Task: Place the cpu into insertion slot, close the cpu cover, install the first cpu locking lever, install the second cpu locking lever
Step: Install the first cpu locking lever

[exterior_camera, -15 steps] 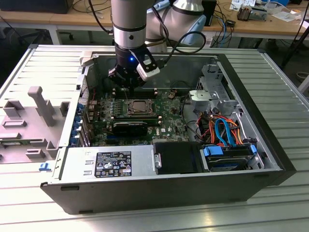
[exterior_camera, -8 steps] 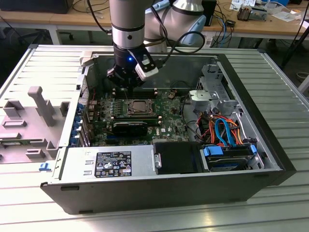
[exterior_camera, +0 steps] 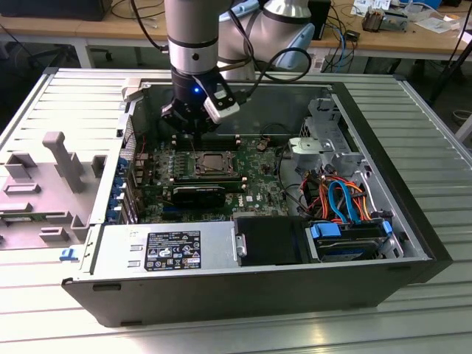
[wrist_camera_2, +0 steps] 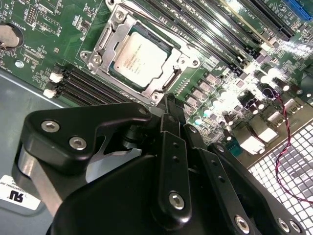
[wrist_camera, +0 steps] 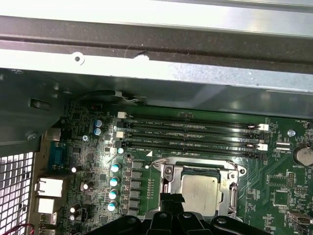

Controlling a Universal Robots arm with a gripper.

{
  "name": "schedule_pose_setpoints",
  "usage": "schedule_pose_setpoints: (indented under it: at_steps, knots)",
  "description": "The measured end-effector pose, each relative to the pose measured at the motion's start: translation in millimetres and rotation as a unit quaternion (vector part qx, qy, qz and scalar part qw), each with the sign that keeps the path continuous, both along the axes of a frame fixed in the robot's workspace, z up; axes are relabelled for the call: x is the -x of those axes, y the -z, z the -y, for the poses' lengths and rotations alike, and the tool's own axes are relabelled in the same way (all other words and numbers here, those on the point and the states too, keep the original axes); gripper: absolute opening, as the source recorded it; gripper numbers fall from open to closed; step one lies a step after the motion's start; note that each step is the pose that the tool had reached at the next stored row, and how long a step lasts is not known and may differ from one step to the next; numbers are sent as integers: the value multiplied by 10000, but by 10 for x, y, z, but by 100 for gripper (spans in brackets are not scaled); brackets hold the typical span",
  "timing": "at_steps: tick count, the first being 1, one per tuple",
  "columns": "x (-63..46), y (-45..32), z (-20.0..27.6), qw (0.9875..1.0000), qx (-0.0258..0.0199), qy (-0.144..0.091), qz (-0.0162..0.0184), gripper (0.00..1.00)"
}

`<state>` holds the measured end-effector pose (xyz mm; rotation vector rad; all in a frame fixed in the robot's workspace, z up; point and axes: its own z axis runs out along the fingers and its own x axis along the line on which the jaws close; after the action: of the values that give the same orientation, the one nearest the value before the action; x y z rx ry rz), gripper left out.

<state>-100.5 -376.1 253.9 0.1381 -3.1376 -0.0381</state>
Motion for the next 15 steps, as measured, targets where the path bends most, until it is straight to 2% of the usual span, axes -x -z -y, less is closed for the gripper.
schedule_pose_setpoints:
  at_steps: [15]
  knots:
    - [37, 1, -2, 10000, -1, 45, 0, 11]
